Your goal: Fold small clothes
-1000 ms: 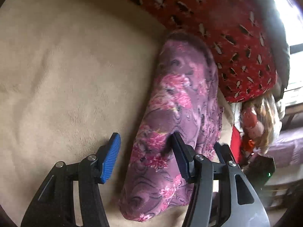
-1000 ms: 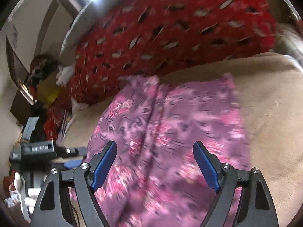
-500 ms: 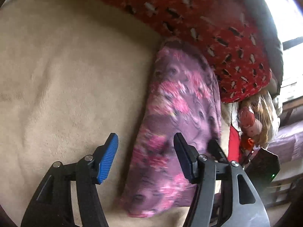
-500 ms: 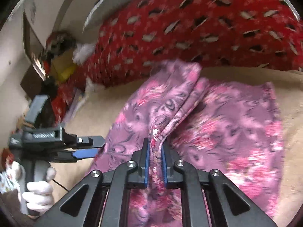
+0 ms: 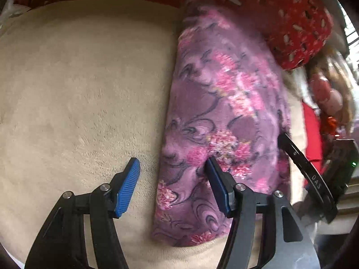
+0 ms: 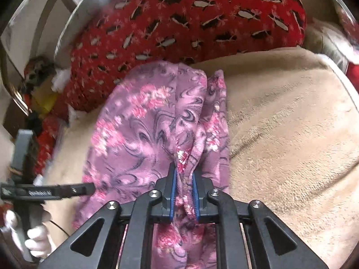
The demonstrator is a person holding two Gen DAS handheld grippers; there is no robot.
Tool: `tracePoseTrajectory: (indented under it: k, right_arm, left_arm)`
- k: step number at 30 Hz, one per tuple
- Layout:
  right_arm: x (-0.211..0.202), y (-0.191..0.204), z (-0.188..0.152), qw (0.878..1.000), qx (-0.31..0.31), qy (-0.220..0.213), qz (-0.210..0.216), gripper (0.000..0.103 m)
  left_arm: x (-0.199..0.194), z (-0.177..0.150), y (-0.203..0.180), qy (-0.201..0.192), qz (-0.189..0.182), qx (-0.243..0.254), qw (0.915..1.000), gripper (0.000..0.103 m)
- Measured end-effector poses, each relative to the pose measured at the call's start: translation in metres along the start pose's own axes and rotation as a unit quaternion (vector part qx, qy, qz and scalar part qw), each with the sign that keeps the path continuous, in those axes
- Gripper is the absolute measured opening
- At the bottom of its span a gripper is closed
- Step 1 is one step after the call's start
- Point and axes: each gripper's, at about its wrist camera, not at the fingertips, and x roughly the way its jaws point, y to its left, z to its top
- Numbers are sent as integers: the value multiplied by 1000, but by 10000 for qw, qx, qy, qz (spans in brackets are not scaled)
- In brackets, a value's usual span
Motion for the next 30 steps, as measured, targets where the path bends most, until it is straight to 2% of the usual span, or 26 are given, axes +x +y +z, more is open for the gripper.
tracePoseTrajectory:
  k: [2, 4, 5, 8, 9, 10, 11, 13, 15, 16, 17, 18, 19, 20, 21, 22, 23, 25, 27, 28, 29, 30]
  right_arm:
    - [-9, -5, 10, 9985, 337, -212, 368, 21]
    - [-9, -9, 20, 9966, 577, -278, 528, 46]
    - [-4, -9, 25, 9964, 640, -257, 496, 48]
    - [14, -3, 39, 9982, 540, -105, 251, 48]
    - [21, -1, 44, 9986, 497, -9, 161, 42]
    - [23, 1, 47, 9988, 453, 12, 181, 18]
    - [20, 3, 50, 9990, 343, -5, 286, 13]
    - [8, 12, 56, 9993, -35, -253, 266, 13]
    - [2, 12, 57, 9985, -185, -512, 90, 12]
    - [4, 6, 56, 9987, -103, -502, -2, 13]
    - [15, -3, 54, 9994, 37, -334, -98, 13]
    - [33, -17, 49, 9995, 239, 36, -226, 13]
    - [40, -24, 45, 9990, 382, 197, -139, 14]
    - [38, -28, 46, 9987, 488, 152, -33, 15]
    - [32, -31, 49, 9975, 670, 79, 202, 22]
    - [25, -34, 53, 9959, 816, -16, 387, 25]
    - [21, -36, 57, 9949, 905, -100, 441, 27]
    - [20, -41, 66, 9929, 1028, -108, 582, 40]
    - [31, -41, 75, 9913, 1132, 73, 664, 44]
    - [37, -40, 76, 9904, 1196, 249, 644, 42]
    - [41, -36, 79, 9915, 1119, 303, 588, 33]
    - [40, -27, 83, 9943, 890, 180, 552, 9]
  left_arm:
    - [-13, 8, 8, -220, -109, -117, 9996, 60]
    - [-17, 17, 14, -342, -193, -271, 9989, 60]
    - [-16, 22, 17, -310, -253, -372, 9985, 60]
    - [-8, 29, 18, -180, -329, -436, 9983, 60]
    - [-7, 32, 16, -162, -314, -386, 9986, 60]
    - [-7, 36, 13, -178, -319, -342, 9987, 60]
    - [-8, 41, 8, -237, -335, -279, 9988, 60]
    - [-7, 45, 3, -365, -255, -141, 9989, 61]
    - [6, 48, -3, -325, -72, -20, 9994, 68]
    - [15, 50, -4, -254, 39, -5, 9997, 74]
    - [23, 50, -5, -154, 112, -2, 9998, 76]
    - [28, 52, -6, -100, 122, 2, 9999, 77]
    - [26, 52, -5, -146, 86, 30, 9999, 77]
    - [22, 52, -5, -179, 13, 59, 9998, 76]
    - [17, 52, -3, -215, -76, 70, 9997, 76]
    - [12, 53, 0, -271, -193, 12, 9994, 76]
    - [10, 56, 0, -309, -274, -69, 9991, 76]
    - [7, 62, 6, -370, -474, -318, 9977, 76]
    - [10, 70, 6, -361, -607, -545, 9960, 76]
    - [12, 73, 6, -357, -620, -589, 9957, 76]
    - [15, 76, 5, -364, -553, -594, 9960, 76]
    - [19, 80, 3, -379, -405, -574, 9968, 76]
